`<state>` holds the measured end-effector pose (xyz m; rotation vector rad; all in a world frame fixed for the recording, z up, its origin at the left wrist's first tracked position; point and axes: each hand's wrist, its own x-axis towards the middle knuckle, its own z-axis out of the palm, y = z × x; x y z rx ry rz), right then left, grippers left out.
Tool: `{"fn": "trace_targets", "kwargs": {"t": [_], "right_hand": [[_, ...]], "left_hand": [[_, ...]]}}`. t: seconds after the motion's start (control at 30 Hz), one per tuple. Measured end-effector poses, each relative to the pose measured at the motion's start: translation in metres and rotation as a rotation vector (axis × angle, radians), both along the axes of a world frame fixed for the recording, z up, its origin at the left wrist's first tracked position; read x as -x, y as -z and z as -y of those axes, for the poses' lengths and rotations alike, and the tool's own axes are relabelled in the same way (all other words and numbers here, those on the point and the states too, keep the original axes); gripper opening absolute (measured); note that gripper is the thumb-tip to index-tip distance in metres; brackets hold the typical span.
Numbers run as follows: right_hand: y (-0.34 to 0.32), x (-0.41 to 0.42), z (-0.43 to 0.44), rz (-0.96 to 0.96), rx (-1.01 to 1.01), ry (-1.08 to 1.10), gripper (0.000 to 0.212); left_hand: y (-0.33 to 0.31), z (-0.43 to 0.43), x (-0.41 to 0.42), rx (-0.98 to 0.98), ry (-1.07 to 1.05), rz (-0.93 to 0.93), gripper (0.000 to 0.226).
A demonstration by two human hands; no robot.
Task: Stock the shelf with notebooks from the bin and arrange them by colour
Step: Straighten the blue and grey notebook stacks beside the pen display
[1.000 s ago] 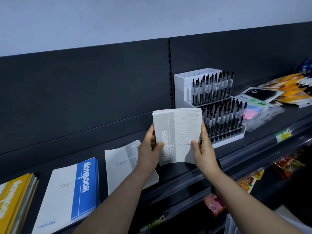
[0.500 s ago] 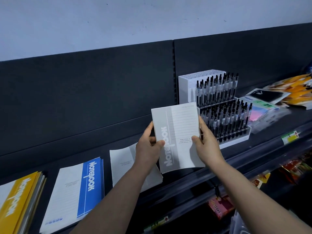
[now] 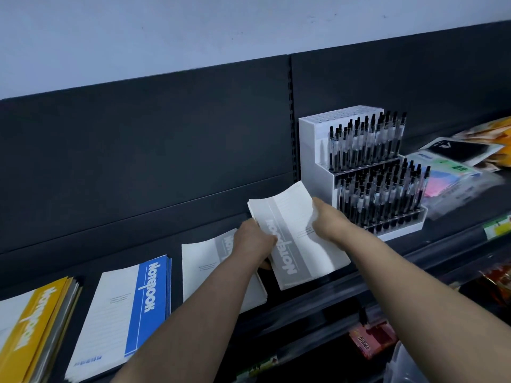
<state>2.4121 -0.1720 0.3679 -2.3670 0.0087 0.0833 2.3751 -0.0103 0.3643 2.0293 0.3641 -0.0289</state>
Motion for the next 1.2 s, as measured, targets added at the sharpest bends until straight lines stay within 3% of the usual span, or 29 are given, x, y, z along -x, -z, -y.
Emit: {"fn": "trace_targets", "kwargs": {"t": [0.2, 0.4, 0.57, 0.73, 0.93, 1.07, 1.2], "right_hand": [[0.015, -0.019, 0.004, -0.135, 0.14, -0.021, 0.053], [0.032, -0.026, 0.003, -0.121, 0.259, -0.029, 0.044], [0.037, -0.025, 0.003, -0.121, 0.336, -0.039, 0.063], [0.042, -0.02, 0.007, -0.036, 0.335, -0.038, 0.056], [0.048, -0.008, 0.007, 0.113, 0.2, -0.134, 0.053], [0.052, -0.006, 0.01, 0.043, 0.263, -0.179, 0.054], [0.041, -0.002, 0.008, 0.081, 0.202, -0.186, 0.05]], "left_hand": [[0.006, 0.015, -0.007, -0.004, 0.001, -0.157, 0.012], [0.015, 0.019, -0.01, -0.018, -0.003, -0.21, 0.017], [0.019, 0.02, -0.011, -0.094, -0.014, -0.213, 0.015], [0.024, 0.019, -0.015, -0.204, -0.002, -0.172, 0.005], [0.029, 0.019, -0.02, -0.519, 0.038, -0.096, 0.021], [0.029, 0.016, -0.022, -0.532, 0.072, -0.11, 0.023], [0.028, 0.006, -0.019, -0.459, 0.044, -0.038, 0.024]]}}
